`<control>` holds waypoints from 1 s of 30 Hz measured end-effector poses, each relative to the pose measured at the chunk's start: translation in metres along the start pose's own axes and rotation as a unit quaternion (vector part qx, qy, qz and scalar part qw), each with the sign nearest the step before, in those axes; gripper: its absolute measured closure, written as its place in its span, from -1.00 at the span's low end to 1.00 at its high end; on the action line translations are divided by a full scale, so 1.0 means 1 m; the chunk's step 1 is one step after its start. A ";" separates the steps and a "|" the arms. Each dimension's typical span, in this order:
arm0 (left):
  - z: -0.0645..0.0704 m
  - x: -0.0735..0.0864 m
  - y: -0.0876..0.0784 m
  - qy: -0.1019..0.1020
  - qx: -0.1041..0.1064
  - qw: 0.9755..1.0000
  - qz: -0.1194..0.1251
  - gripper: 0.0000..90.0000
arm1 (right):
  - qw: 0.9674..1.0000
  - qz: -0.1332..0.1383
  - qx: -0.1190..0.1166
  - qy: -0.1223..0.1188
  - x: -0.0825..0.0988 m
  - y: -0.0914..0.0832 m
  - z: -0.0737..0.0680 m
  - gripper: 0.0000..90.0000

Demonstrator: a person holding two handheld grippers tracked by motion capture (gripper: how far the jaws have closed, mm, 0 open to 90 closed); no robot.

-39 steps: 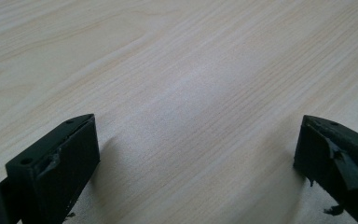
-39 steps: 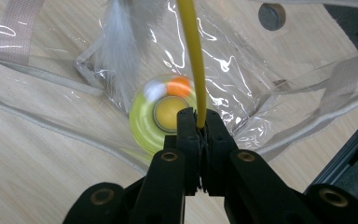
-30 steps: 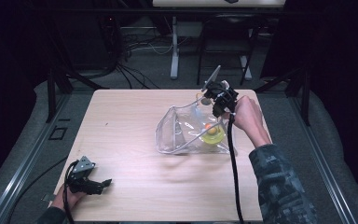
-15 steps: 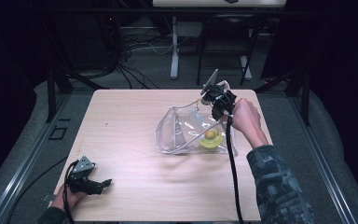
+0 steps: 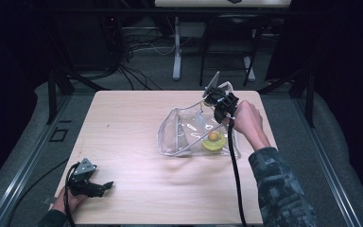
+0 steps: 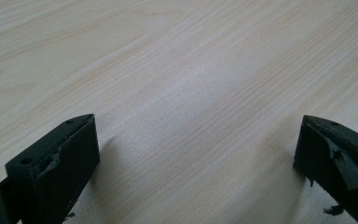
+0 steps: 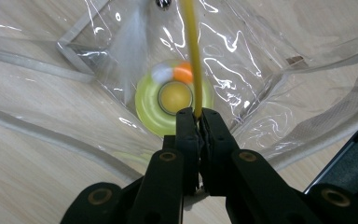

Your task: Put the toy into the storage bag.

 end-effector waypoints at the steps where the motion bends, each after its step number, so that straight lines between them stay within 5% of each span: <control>1: 0.000 0.000 0.000 0.000 0.000 1.000 0.000 -1.00 | 1.000 -0.001 -0.003 0.000 0.000 -0.002 -0.001 0.92; 22: 0.000 0.000 0.000 -0.003 -0.001 1.000 0.002 -1.00 | 0.995 0.100 -0.016 -0.004 0.012 -0.067 -0.008 0.44; 30: 0.000 0.000 0.000 0.000 -0.002 1.000 0.002 -1.00 | 0.992 0.126 -0.009 -0.009 0.032 -0.079 -0.012 -0.04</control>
Point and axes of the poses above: each handheld gripper's, and its own axes: y roughly forward along the jaws, x roughly out of its underside, z roughly to its right, the point moved 6 cm from there along y, roughly forward along the jaws, and after that the axes turned 5 degrees about -x, right-handed, at the moved point
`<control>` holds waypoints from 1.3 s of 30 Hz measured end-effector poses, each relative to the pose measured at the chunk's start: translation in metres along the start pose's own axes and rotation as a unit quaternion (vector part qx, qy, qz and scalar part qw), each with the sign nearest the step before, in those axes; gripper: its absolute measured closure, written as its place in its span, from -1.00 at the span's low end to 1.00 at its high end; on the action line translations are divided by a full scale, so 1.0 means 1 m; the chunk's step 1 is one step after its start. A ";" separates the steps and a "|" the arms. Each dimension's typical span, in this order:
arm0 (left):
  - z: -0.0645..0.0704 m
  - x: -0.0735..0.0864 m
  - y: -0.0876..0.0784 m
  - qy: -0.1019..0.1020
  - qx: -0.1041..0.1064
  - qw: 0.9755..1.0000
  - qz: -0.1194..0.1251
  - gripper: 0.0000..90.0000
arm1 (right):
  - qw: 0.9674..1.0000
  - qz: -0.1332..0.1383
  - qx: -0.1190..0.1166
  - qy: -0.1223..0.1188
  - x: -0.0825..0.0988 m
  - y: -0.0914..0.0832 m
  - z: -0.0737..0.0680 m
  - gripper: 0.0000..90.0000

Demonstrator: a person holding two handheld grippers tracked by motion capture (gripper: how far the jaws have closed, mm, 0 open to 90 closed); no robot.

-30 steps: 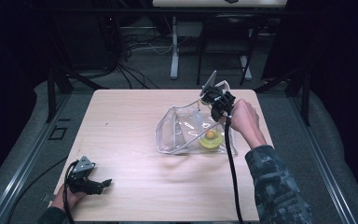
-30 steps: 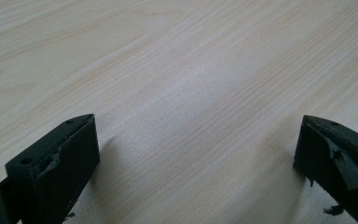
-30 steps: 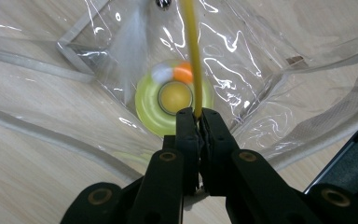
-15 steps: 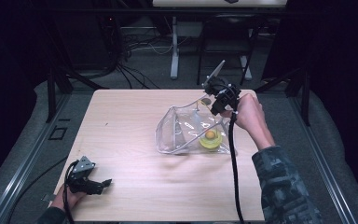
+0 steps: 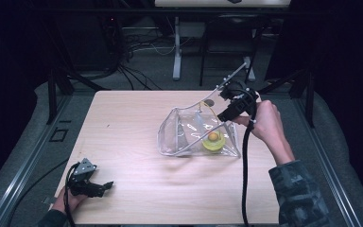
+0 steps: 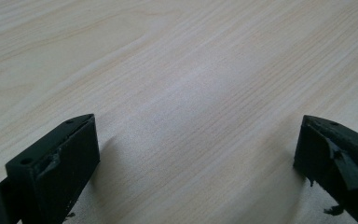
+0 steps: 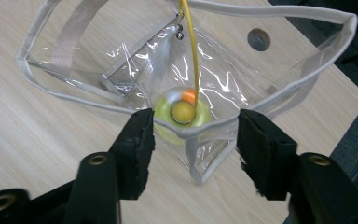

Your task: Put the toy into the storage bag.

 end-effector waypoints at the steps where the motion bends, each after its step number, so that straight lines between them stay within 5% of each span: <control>1: 0.000 0.000 0.000 0.000 0.000 1.000 0.000 -1.00 | 1.000 0.000 0.000 0.000 0.000 0.000 0.000 -0.04; 2: 0.000 0.000 0.000 0.001 0.000 1.000 -0.001 -1.00 | 1.000 0.003 0.003 0.004 0.006 -0.003 0.000 -0.26; 6: 0.000 0.000 0.000 -0.001 0.000 1.000 0.001 -1.00 | 1.000 0.011 0.001 0.017 0.019 -0.006 0.001 -0.50; 11: 0.000 0.000 0.000 -0.001 0.000 1.000 0.000 -1.00 | 0.999 0.029 0.007 0.027 0.035 -0.008 0.007 -0.65; 17: 0.000 0.000 0.000 -0.001 -0.001 1.000 -0.001 -1.00 | 0.999 0.020 0.005 0.042 0.055 -0.003 0.012 -0.88; 39: 0.000 0.000 0.000 -0.001 -0.002 1.000 -0.001 -1.00 | 0.997 -0.004 0.005 0.072 0.138 0.052 0.007 -0.96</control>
Point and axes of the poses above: each handheld gripper's, and its own axes: y roughly forward along the jaws, x roughly out of its underside, z roughly to its right, the point moved 6 cm from there along y, roughly forward along the jaws, and after that the axes turned 5 degrees about -x, right-handed, at the moved point
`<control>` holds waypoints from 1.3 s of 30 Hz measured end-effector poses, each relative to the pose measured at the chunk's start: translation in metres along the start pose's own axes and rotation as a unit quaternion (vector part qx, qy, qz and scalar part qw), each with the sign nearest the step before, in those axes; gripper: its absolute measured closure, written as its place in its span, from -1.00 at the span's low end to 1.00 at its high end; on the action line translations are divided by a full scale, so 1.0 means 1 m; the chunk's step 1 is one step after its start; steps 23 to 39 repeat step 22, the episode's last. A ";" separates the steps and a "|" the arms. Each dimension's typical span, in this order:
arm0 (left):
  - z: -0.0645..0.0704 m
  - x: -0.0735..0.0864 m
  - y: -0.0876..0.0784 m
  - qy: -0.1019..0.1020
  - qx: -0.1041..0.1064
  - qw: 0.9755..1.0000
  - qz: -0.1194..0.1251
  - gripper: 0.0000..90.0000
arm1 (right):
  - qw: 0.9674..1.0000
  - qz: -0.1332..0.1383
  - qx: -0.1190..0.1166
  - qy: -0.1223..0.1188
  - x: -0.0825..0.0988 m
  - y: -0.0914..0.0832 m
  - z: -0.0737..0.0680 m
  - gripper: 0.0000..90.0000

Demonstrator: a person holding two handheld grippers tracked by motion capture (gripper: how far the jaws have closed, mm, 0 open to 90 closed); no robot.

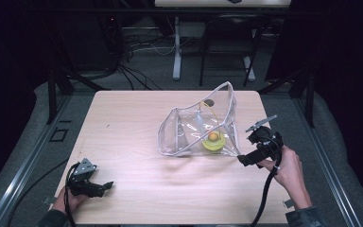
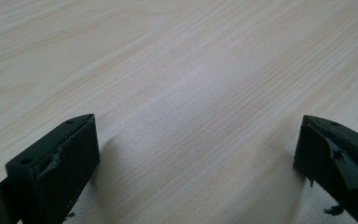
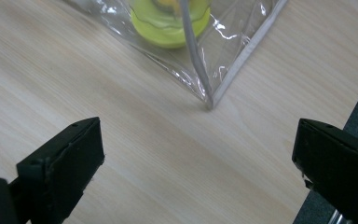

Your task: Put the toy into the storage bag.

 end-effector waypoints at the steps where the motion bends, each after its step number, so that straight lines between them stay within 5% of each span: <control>1: 0.000 0.000 0.000 -0.001 0.001 1.000 0.001 -1.00 | 1.000 -0.004 0.001 0.003 0.004 0.002 0.000 -0.96; 21: 0.000 0.000 0.000 0.001 0.005 1.000 -0.001 -1.00 | 0.999 -0.033 -0.021 0.028 0.061 0.048 0.005 -0.99; 39: 0.000 0.000 0.000 0.001 0.005 1.000 -0.001 -1.00 | 0.999 -0.033 -0.021 0.028 0.061 0.048 0.005 -0.99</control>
Point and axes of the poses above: each handheld gripper's, and its own axes: y roughly forward along the jaws, x roughly out of its underside, z roughly to its right, the point moved 6 cm from there along y, roughly forward along the jaws, and after that the axes turned 5 degrees about -x, right-handed, at the moved point
